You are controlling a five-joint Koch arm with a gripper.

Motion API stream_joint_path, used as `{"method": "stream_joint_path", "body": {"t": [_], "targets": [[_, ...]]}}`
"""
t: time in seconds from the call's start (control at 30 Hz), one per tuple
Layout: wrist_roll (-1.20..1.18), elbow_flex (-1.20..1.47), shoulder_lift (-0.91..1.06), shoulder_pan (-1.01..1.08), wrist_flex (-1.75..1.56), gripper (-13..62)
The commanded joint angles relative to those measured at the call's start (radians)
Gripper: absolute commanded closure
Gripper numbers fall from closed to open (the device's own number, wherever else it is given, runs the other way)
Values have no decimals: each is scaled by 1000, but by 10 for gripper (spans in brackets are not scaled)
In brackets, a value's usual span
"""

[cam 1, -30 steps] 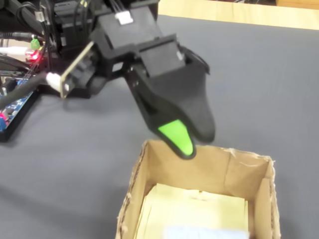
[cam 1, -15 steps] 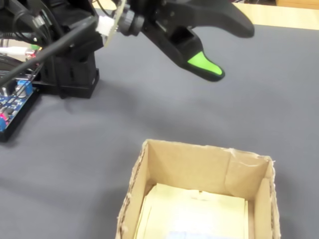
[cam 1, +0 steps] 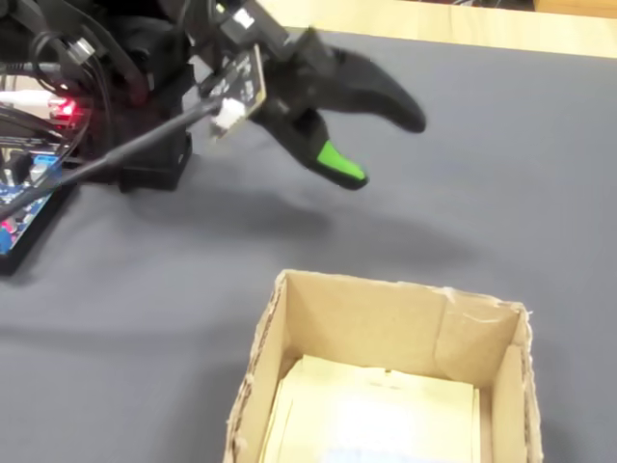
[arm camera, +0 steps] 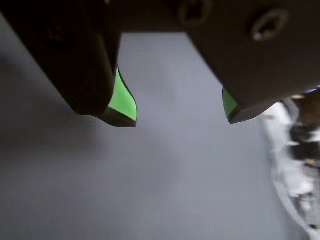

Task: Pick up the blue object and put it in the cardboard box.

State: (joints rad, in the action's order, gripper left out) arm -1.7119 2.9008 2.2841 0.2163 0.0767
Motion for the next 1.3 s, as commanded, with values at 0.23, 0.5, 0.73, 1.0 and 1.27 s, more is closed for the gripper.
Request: {"method": "stream_joint_path", "body": {"t": [0.23,0.5,0.73,1.0,1.27], "targets": [[-43,184,86,-8,-272,153],[-43,218,86,-8,-189,152],[-40,218,86,-8,-34,152],[-44,218,83,6,-31,154],[-43,218,83,8,-31,153]]}}
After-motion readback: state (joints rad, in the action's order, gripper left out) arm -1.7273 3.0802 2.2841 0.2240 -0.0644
